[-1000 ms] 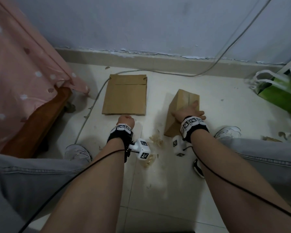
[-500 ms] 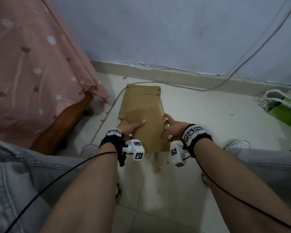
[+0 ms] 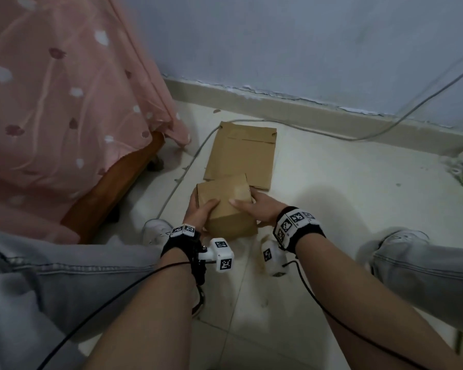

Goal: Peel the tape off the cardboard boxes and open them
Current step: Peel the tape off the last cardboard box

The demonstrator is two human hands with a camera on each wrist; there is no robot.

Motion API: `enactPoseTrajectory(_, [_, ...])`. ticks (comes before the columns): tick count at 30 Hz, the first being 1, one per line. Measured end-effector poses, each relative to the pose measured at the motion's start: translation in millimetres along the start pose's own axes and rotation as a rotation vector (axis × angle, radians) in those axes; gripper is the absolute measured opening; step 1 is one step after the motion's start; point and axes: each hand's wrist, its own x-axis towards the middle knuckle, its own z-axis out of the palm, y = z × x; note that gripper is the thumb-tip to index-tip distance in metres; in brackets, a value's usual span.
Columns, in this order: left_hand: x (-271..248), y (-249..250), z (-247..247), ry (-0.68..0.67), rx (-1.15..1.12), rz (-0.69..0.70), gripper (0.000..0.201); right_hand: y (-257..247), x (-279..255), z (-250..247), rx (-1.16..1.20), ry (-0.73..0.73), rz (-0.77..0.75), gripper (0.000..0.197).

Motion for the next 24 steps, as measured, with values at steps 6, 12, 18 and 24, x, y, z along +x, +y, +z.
enactPoseTrajectory(6, [-3.5, -3.5, -0.7, 0.061, 0.024, 0.015, 0.079, -11.1, -4.7, -2.3, -0.097, 0.064, 0.015, 0.044])
enactPoseTrajectory(12, [-20.1, 1.6, 4.4, 0.117, 0.200, 0.035, 0.084, -28.3, -25.0, -3.9, -0.532, 0.161, -0.043, 0.030])
enactPoseTrajectory(18, [-12.1, 7.8, 10.7, 0.099, 0.316, 0.007, 0.088, -24.0, -28.2, -0.8, -0.653, 0.251, -0.172, 0.042])
enactPoseTrajectory(24, [-1.1, 12.9, 10.5, 0.077, 0.386, -0.027, 0.090, -19.7, -22.6, 2.1, -0.629, 0.313, -0.193, 0.042])
